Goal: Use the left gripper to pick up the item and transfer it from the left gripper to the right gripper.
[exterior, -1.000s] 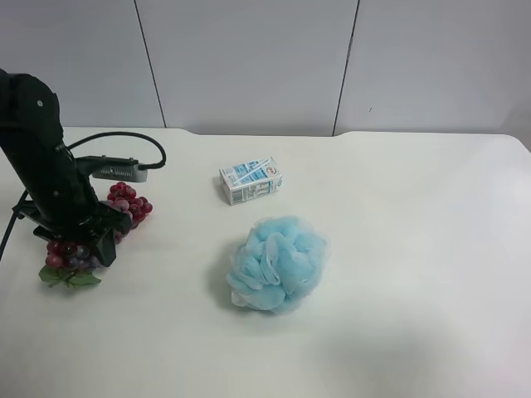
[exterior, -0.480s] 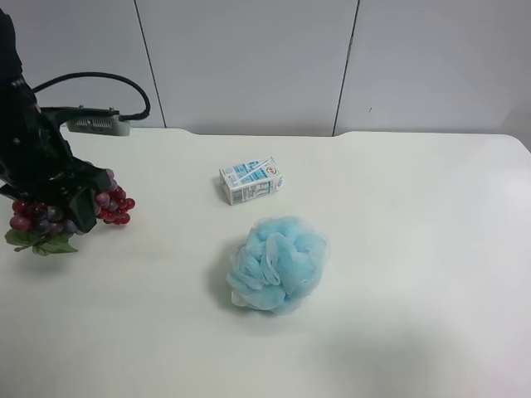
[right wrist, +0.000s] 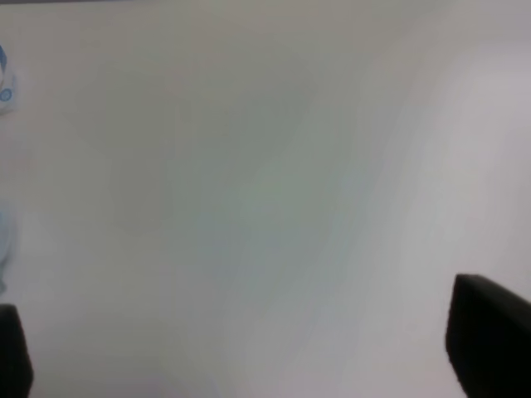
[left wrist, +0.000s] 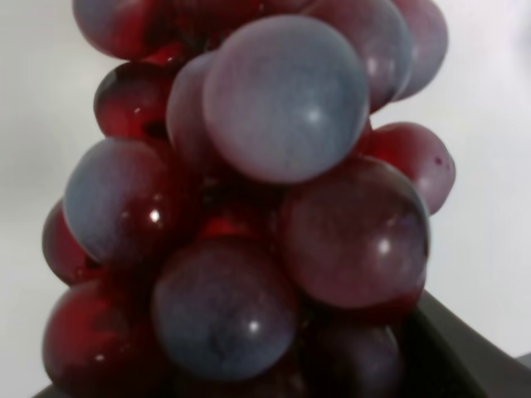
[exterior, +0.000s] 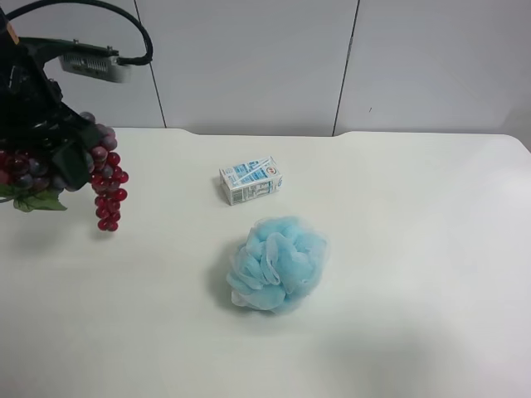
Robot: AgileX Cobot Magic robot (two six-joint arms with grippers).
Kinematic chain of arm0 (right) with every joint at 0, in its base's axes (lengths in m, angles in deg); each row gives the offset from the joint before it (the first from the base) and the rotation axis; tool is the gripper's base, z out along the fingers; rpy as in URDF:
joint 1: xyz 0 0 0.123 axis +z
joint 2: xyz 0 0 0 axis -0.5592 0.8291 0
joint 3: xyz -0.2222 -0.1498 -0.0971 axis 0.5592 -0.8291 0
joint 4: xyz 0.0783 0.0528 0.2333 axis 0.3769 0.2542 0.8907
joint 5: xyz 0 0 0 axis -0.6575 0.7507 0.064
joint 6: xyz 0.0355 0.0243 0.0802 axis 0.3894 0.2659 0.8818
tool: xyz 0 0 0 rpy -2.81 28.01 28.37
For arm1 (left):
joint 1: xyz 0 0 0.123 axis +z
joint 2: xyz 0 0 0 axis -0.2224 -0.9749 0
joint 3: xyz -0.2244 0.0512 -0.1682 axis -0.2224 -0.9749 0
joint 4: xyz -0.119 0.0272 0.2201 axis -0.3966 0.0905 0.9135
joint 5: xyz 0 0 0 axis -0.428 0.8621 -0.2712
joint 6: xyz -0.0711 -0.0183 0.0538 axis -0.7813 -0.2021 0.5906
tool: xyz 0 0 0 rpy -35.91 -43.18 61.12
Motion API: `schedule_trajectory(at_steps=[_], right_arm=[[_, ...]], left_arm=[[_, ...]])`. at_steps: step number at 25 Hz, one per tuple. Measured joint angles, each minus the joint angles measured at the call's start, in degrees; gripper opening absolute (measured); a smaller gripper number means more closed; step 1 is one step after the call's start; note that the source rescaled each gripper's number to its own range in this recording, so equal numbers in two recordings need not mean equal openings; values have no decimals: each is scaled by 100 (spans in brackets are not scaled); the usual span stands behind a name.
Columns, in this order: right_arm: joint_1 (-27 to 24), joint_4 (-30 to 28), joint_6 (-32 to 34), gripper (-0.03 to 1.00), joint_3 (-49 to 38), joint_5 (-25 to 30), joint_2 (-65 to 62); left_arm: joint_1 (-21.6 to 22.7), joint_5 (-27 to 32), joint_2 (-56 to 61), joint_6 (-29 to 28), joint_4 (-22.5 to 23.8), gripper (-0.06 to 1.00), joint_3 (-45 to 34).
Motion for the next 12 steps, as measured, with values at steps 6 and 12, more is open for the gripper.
schedule_trajectory(at_steps=[6, 12], right_arm=[[0, 0, 0, 100, 0, 0, 0], [0, 0, 0, 100, 0, 0, 0]], left_arm=[[-601, 10, 131, 0, 92, 3, 470], [-1327, 23, 164, 2, 384, 3, 940]])
